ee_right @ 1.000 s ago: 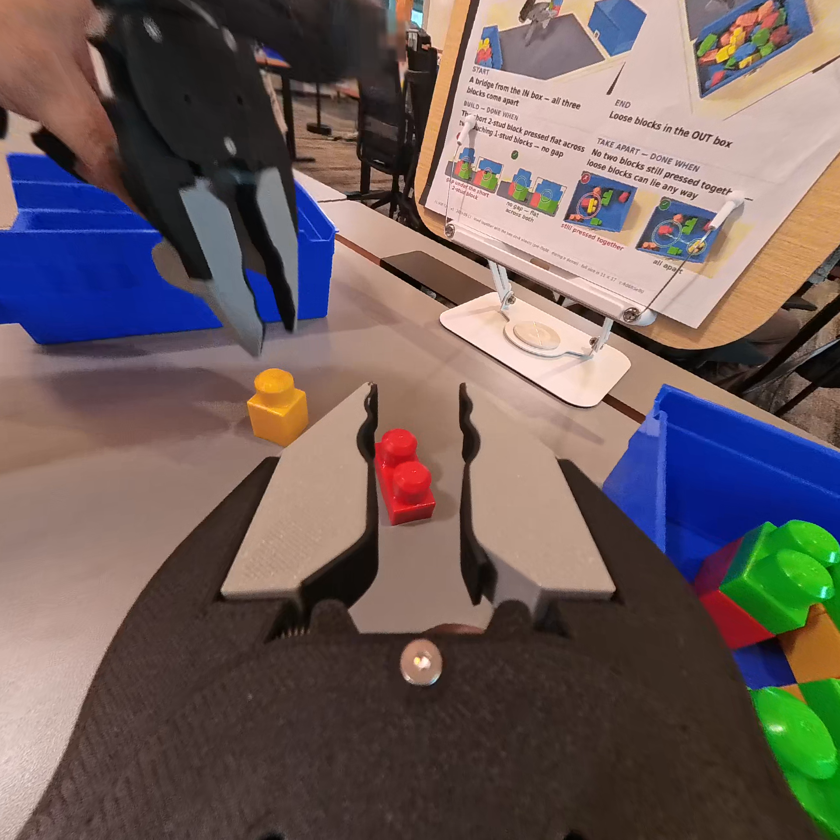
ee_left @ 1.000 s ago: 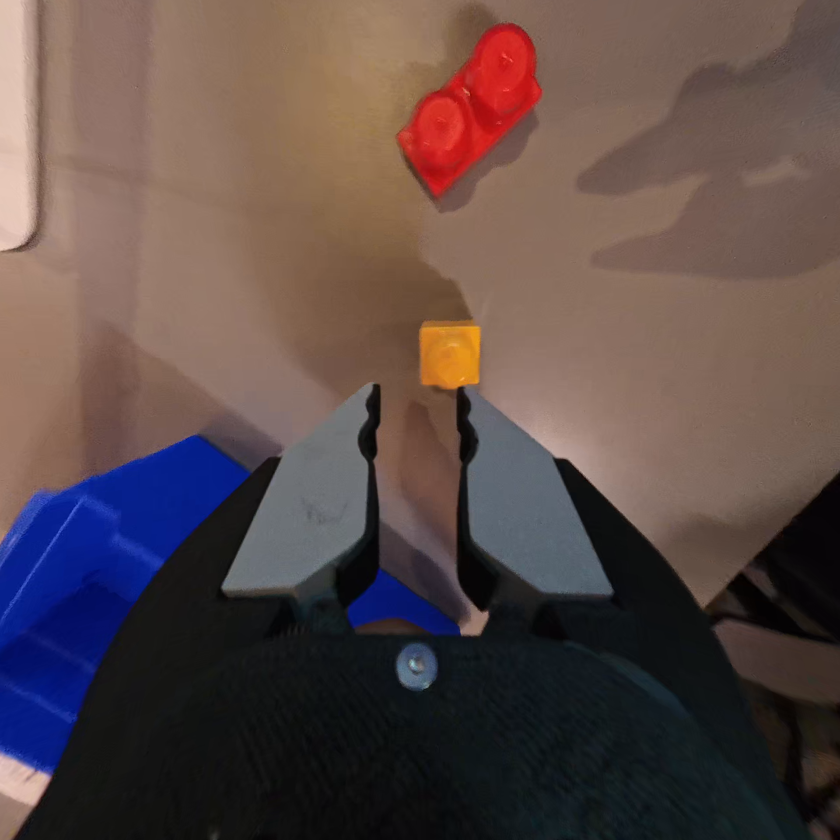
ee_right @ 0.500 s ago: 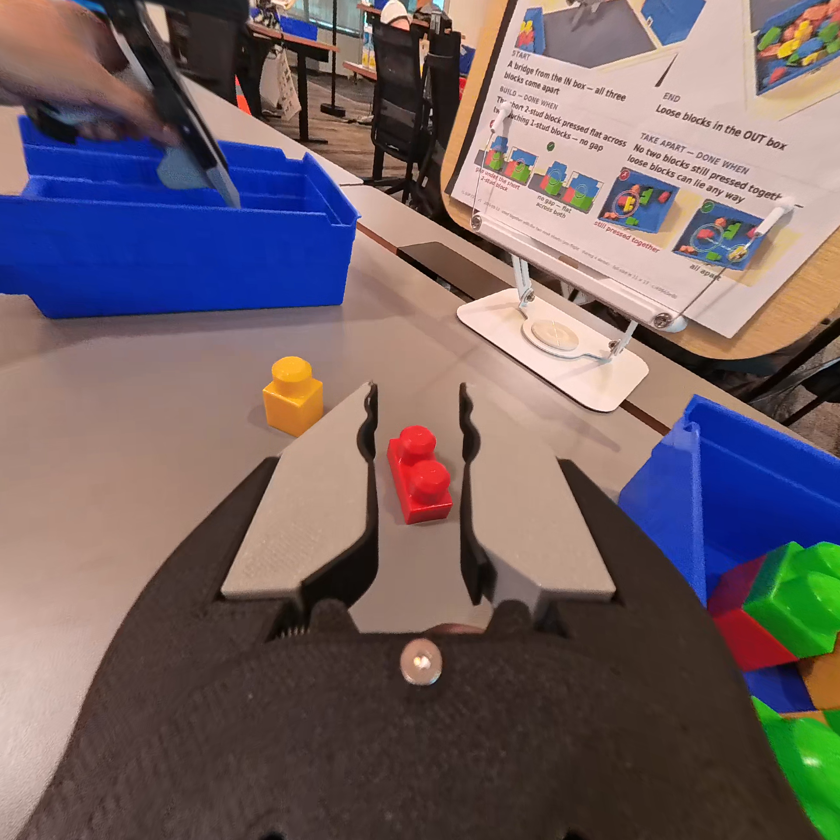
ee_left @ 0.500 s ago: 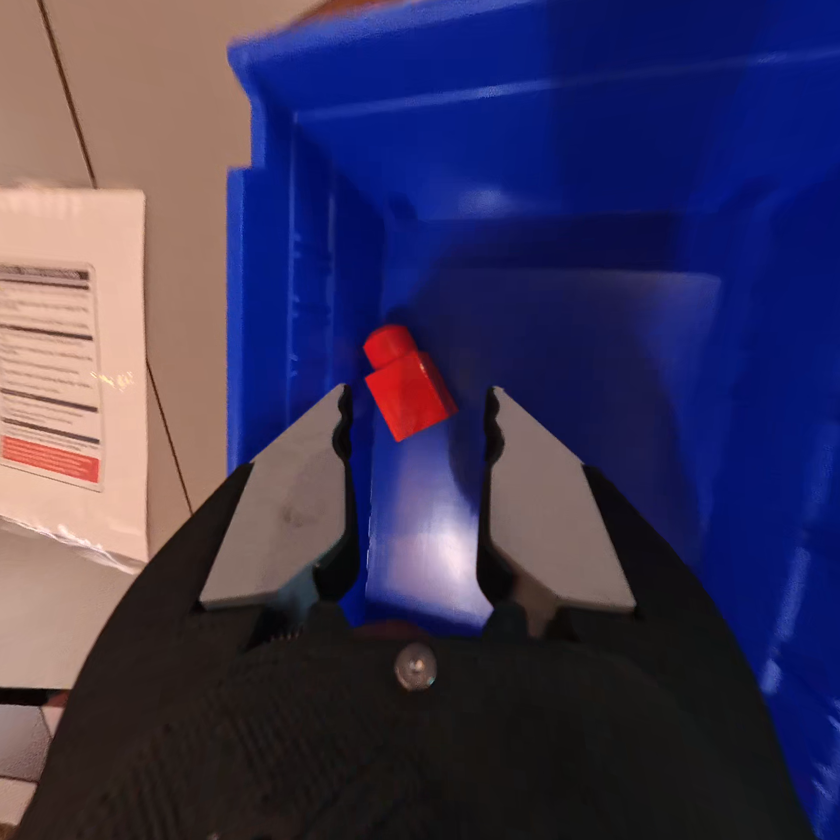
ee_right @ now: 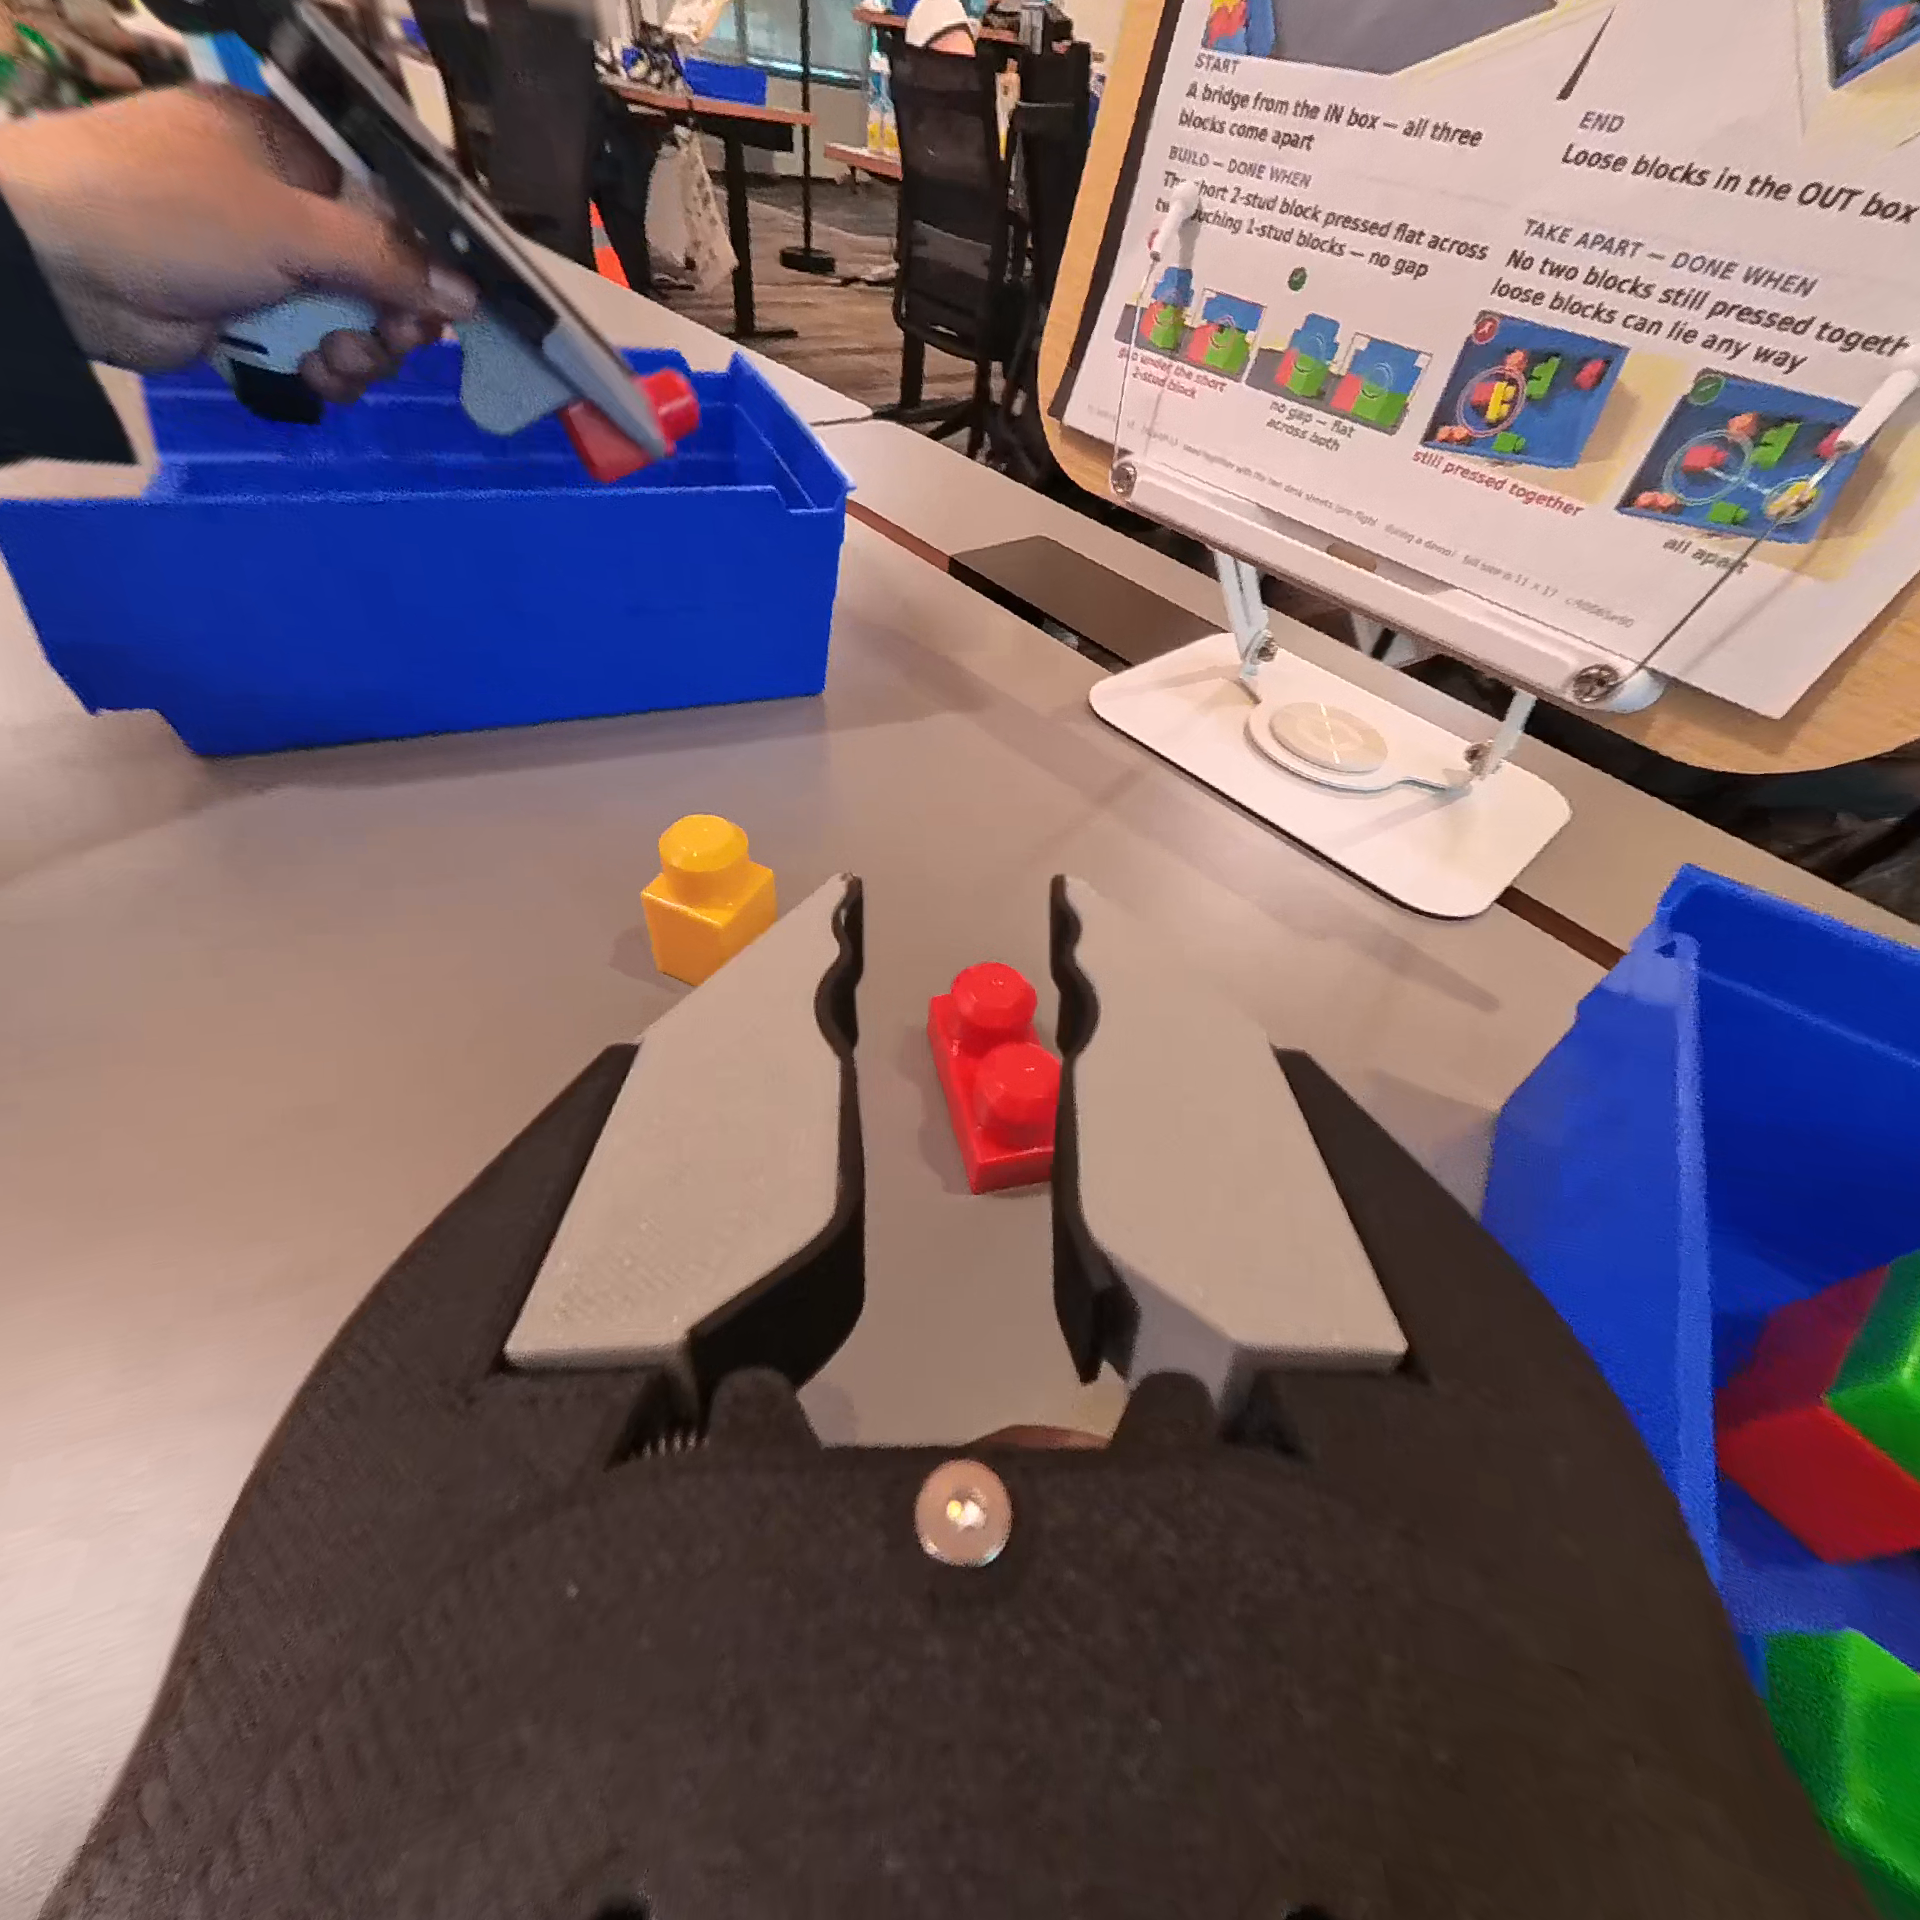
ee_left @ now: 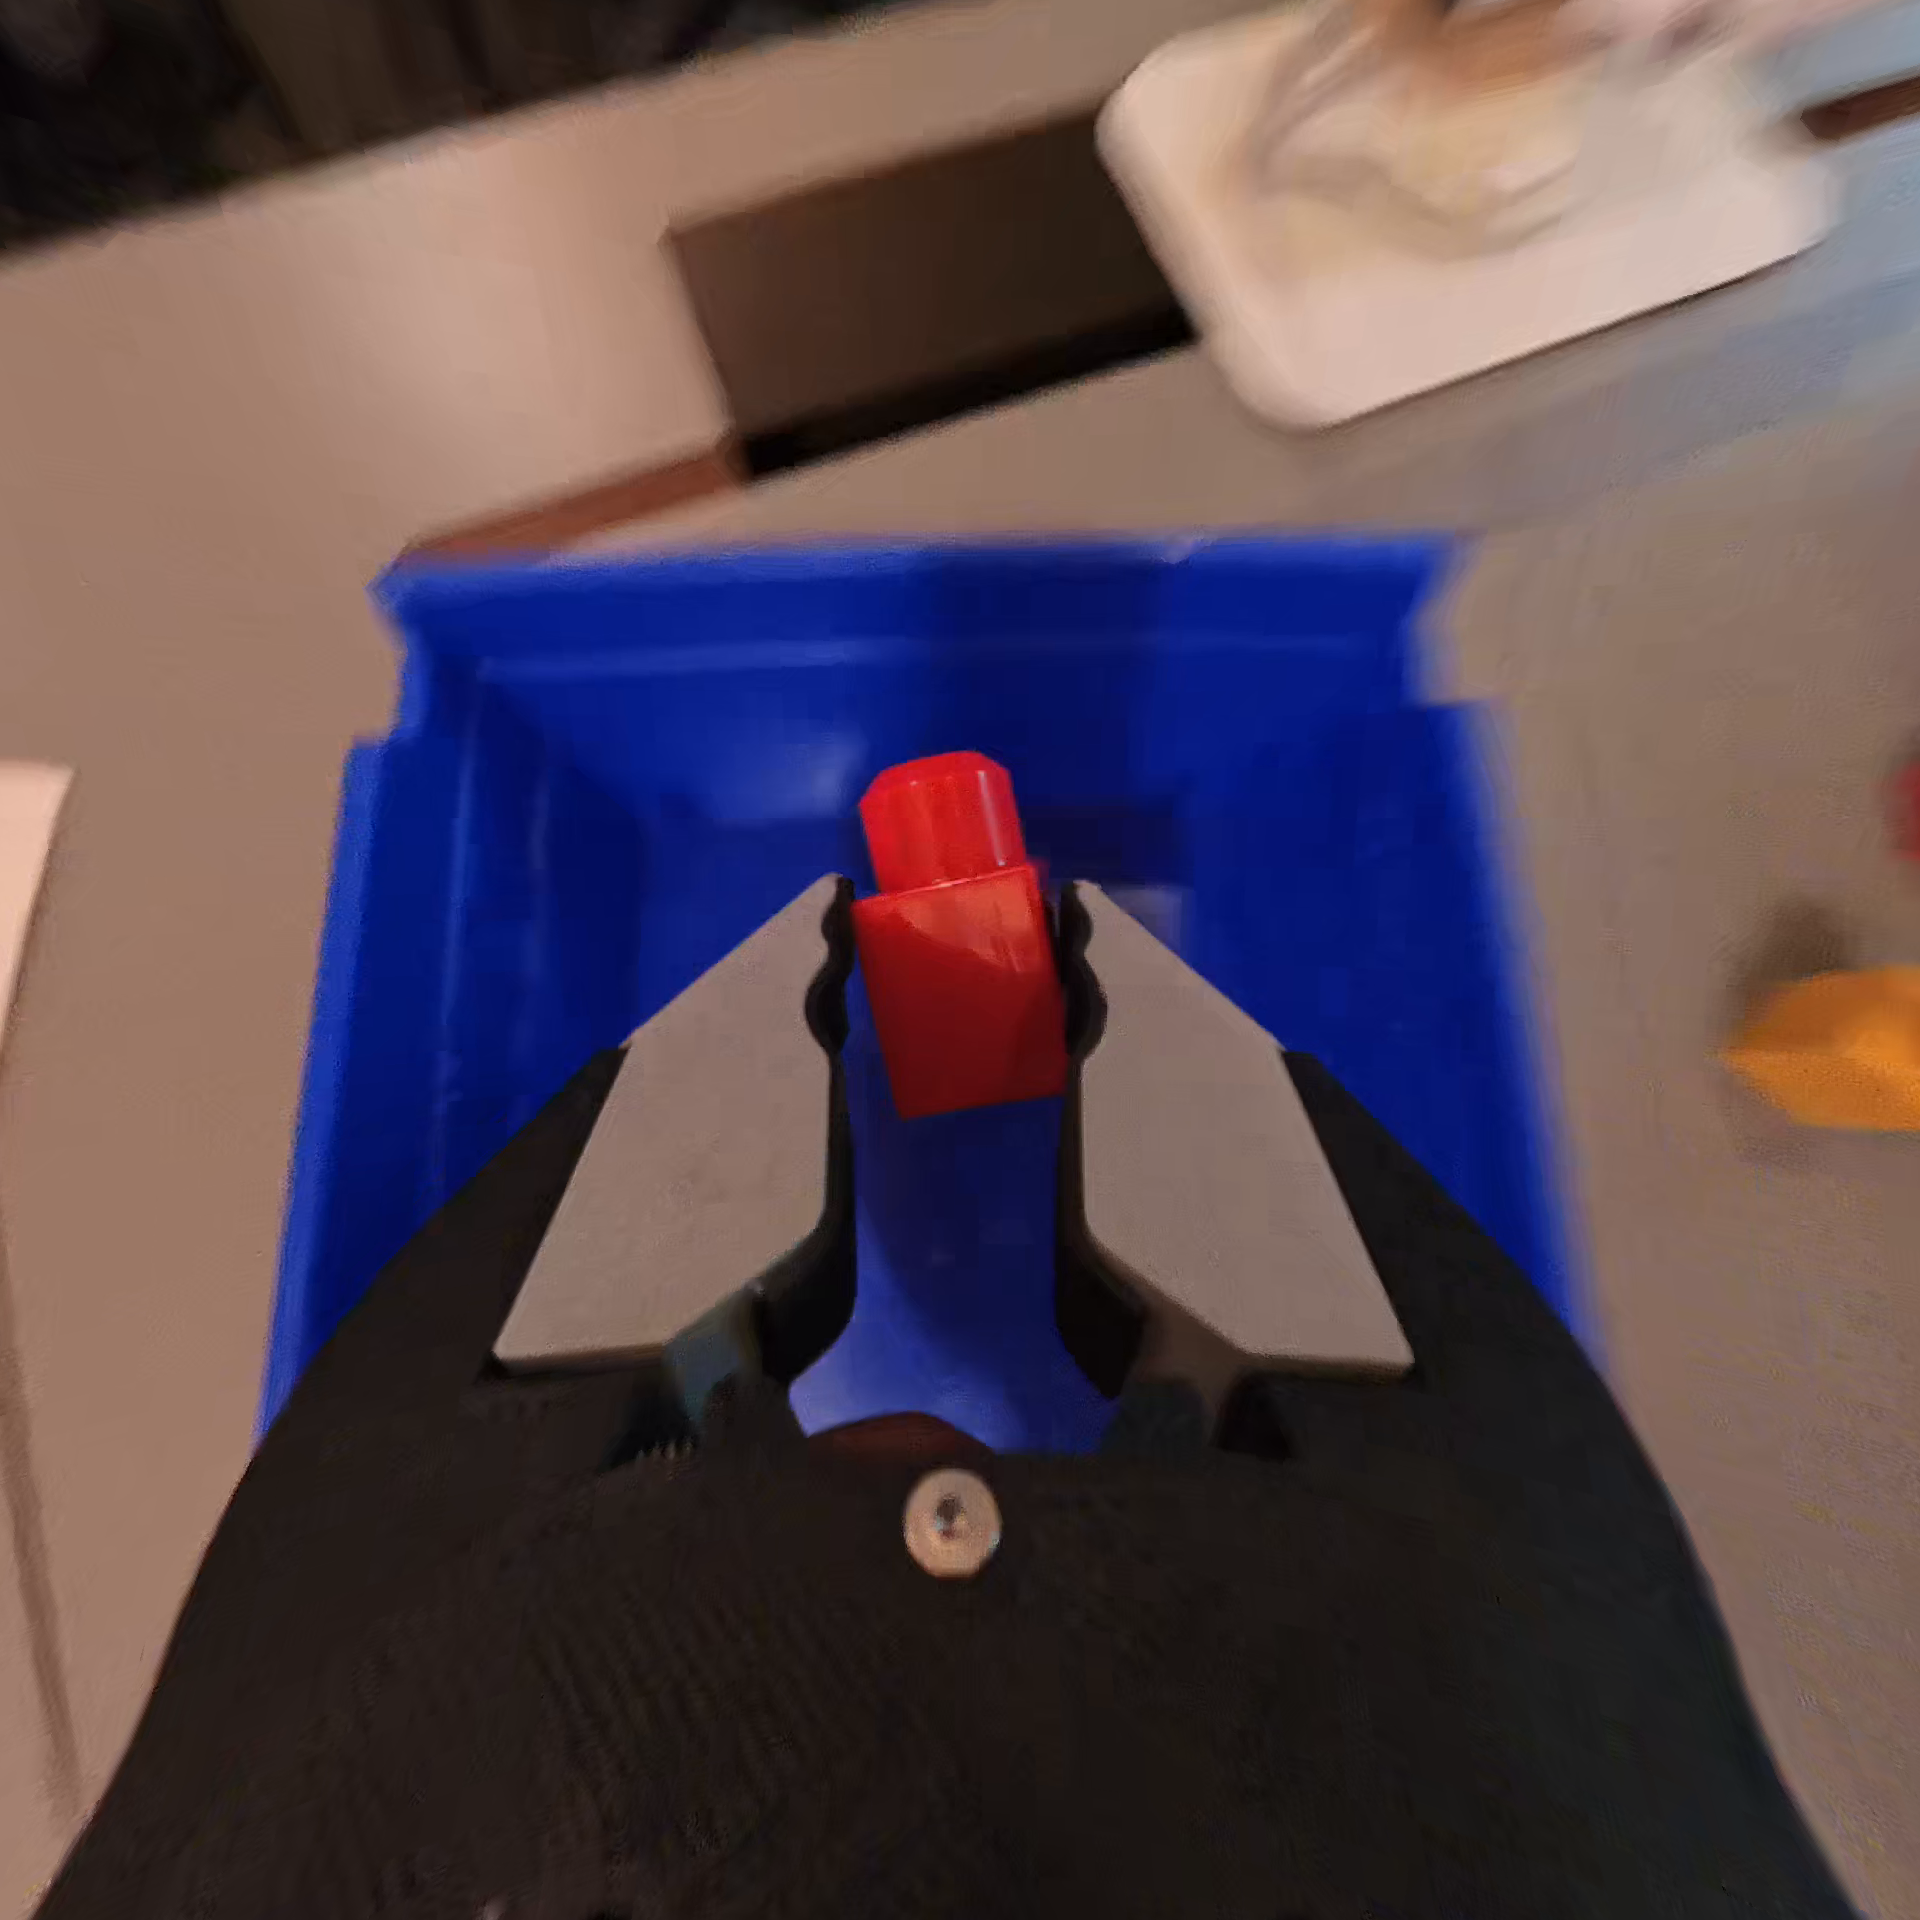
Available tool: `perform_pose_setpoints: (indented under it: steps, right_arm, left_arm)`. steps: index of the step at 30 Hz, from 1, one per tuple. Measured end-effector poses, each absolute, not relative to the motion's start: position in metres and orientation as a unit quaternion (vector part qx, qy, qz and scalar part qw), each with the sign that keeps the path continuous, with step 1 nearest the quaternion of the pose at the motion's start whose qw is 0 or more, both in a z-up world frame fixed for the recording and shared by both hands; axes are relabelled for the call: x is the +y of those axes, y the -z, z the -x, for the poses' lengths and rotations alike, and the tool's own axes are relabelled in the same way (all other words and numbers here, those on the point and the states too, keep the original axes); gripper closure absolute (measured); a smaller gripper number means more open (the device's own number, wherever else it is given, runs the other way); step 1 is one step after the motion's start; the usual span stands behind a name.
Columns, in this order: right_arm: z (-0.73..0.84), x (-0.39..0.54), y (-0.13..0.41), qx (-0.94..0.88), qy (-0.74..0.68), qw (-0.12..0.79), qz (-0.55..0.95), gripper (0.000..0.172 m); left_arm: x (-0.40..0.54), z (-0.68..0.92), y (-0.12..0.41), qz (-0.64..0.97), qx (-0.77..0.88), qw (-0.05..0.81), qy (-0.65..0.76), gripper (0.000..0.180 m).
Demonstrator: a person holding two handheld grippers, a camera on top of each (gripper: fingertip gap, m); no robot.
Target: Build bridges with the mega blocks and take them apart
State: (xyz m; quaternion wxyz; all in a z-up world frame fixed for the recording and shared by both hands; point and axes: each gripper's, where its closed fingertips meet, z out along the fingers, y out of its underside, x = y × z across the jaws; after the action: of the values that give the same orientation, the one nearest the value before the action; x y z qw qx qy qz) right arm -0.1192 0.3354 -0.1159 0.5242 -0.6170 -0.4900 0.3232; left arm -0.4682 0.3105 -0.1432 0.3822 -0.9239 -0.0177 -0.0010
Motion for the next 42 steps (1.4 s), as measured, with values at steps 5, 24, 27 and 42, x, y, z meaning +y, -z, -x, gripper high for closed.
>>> perform_pose_setpoints:
  steps: [5, 24, 27, 42]
  right_arm:
    - [0.122, 0.331, 0.116, -0.494, -0.329, 0.520, 0.614, 0.139]
    - [0.152, 0.276, 0.121, -0.436, -0.594, 0.305, 0.603, 0.134]
    - [0.156, 0.274, 0.125, -0.435, -0.594, 0.297, 0.608, 0.135]
    - [0.148, 0.300, 0.142, -0.451, -0.500, 0.351, 0.650, 0.147]
  left_arm:
    - [0.308, 0.328, 0.076, 0.858, 0.132, 0.477, 0.140, 0.143]
    - [0.283, 0.140, 0.134, 0.743, 0.376, 0.534, 0.146, 0.143]
    - [0.282, 0.137, 0.135, 0.737, 0.379, 0.542, 0.141, 0.144]
    - [0.285, 0.172, 0.163, 0.794, 0.337, 0.488, 0.136, 0.137]
